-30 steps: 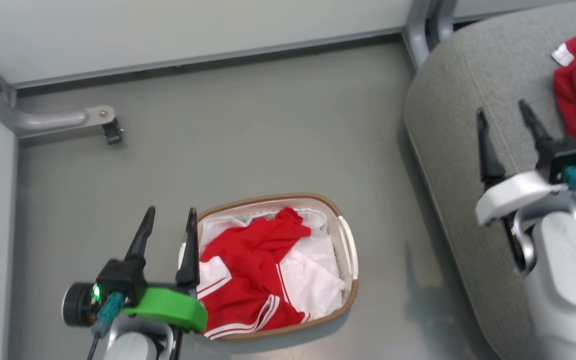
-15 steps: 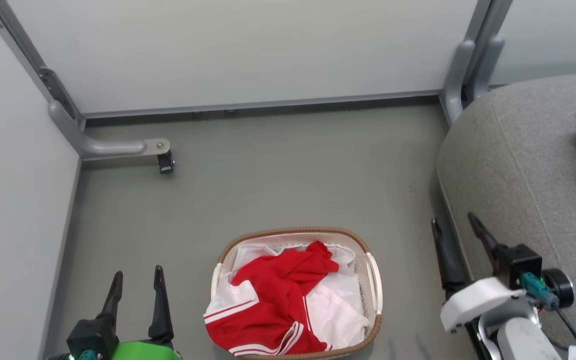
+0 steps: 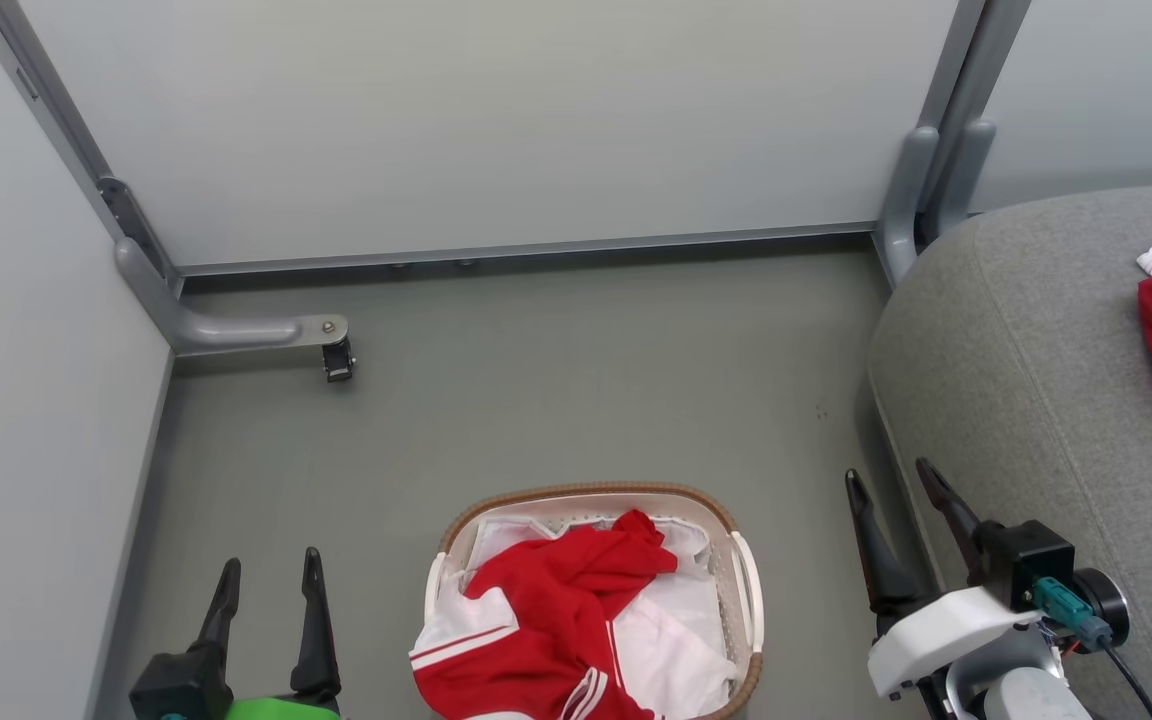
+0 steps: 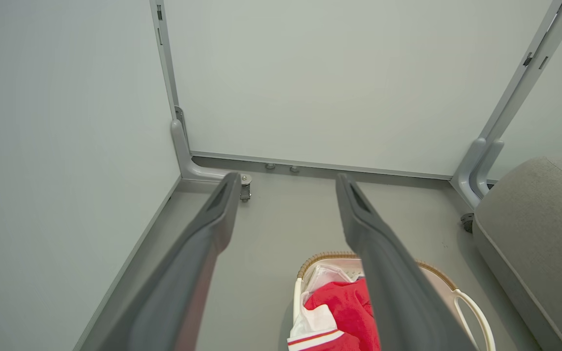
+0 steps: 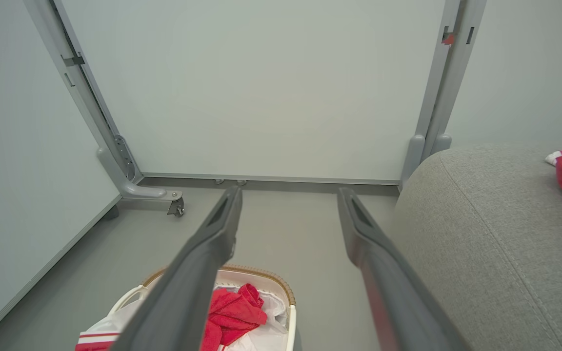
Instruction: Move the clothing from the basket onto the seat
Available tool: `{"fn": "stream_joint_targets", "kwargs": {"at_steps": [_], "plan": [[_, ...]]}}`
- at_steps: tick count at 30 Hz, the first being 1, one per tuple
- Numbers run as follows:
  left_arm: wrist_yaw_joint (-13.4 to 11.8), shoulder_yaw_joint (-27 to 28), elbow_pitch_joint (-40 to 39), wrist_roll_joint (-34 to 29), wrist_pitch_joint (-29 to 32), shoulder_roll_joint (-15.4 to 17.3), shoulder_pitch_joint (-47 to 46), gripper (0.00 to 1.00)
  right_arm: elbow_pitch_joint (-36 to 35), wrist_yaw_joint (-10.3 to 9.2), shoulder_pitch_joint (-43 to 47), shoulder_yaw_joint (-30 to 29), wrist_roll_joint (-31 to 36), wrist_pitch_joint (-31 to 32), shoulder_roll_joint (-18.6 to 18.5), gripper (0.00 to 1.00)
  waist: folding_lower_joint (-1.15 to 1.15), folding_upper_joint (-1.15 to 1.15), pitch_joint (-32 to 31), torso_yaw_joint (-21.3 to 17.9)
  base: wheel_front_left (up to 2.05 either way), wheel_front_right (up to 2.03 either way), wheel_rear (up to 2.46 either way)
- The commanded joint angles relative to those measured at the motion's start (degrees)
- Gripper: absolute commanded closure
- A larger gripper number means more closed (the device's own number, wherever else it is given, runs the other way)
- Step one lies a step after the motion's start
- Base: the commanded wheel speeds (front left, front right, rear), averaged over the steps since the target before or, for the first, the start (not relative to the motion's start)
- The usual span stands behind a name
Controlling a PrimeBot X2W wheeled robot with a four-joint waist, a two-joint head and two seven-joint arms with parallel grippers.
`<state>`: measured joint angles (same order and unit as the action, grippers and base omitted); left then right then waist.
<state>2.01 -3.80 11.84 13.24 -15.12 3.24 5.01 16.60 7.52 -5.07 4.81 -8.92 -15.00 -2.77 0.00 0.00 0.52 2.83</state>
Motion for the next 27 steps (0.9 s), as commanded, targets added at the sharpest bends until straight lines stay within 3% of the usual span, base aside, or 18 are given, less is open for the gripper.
{"fn": "stream_joint_targets", "kwargs": {"at_steps": [1, 27], "plan": [[0.3, 0.2, 0.3, -0.5, 0.0, 0.0, 0.7, 0.00, -0.3, -0.06, 1.0, 0.0, -0.2, -0.3, -0.2, 0.00, 0.00, 0.00, -0.1, 0.0, 0.00, 0.00, 0.00], [1.1, 0.3, 1.0, -1.3, 0.0, -0.3, 0.9, 0.00, -0.1, -0.06, 1.6, 0.4, -0.7, -0.3, -0.2, 0.00, 0.00, 0.00, -0.4, 0.1, 0.00, 0.00, 0.00]]}}
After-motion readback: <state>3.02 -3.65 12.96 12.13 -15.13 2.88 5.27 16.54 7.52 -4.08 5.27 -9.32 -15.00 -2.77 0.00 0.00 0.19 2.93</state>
